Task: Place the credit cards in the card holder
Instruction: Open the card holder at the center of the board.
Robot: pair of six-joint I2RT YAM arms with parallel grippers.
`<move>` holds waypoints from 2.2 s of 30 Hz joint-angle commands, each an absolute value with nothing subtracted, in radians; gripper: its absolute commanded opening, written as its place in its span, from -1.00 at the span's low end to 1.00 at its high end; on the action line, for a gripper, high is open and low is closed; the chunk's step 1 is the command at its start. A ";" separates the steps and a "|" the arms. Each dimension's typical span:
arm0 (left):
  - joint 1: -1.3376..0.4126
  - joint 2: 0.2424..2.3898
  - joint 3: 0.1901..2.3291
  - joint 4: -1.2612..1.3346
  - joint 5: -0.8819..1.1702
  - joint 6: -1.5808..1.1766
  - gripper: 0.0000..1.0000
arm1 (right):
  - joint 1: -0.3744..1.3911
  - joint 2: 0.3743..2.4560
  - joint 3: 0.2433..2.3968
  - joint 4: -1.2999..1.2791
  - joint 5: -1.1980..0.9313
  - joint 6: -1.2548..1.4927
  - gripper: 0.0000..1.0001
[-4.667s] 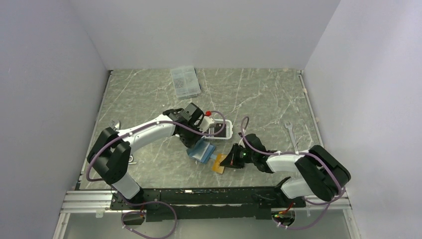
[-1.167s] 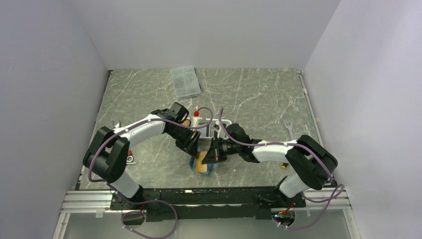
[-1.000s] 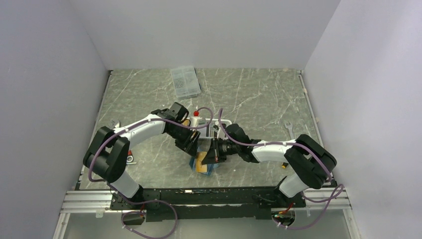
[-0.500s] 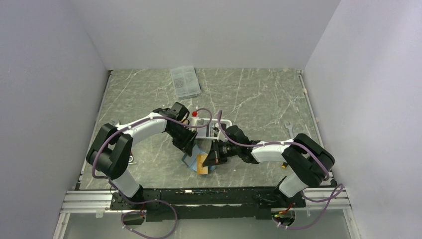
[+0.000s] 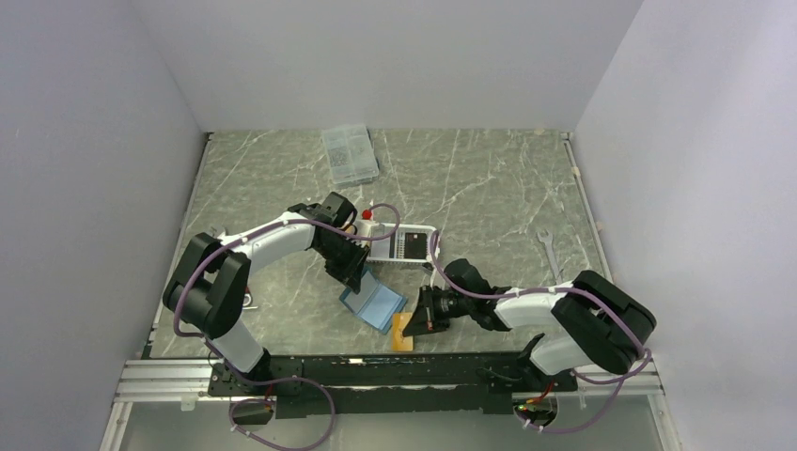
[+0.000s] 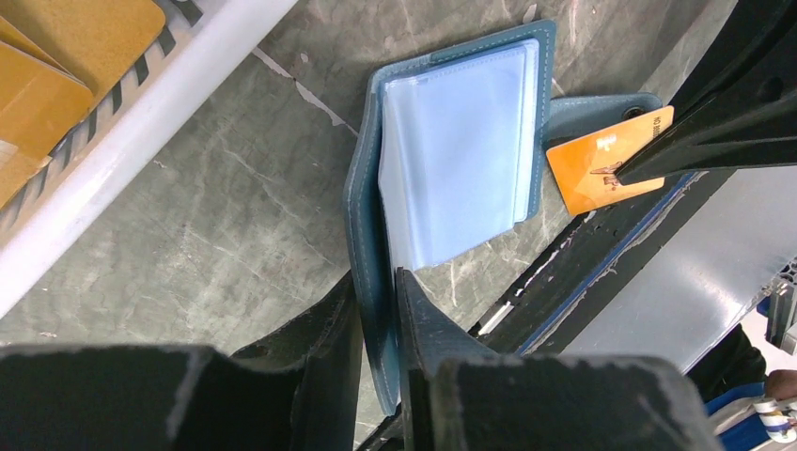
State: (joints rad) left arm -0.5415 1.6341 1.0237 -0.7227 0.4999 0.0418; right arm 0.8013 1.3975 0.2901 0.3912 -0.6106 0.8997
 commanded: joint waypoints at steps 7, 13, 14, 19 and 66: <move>-0.538 1.643 1.047 -0.723 0.536 0.059 -0.54 | 0.803 1.420 0.306 0.500 -0.632 0.904 -1.00; -0.538 1.644 1.046 -0.720 0.544 0.058 -0.55 | 0.803 1.454 0.324 0.505 -0.639 0.899 -1.00; -0.538 1.646 1.046 -0.720 0.546 0.058 -0.55 | 0.803 1.461 0.326 0.507 -0.640 0.898 -1.00; -0.537 1.645 1.046 -0.720 0.552 0.060 -0.55 | 0.804 1.496 0.331 0.532 -0.648 0.904 -1.00; -0.538 1.634 1.040 -0.713 0.563 0.063 -0.60 | 0.803 1.571 0.329 0.613 -0.669 0.931 -1.00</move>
State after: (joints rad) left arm -0.5415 1.6470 1.0237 -0.7216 0.5365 0.0422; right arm 0.8013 1.5639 0.2970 0.5858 -0.6727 0.9531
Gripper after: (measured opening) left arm 0.206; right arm 0.009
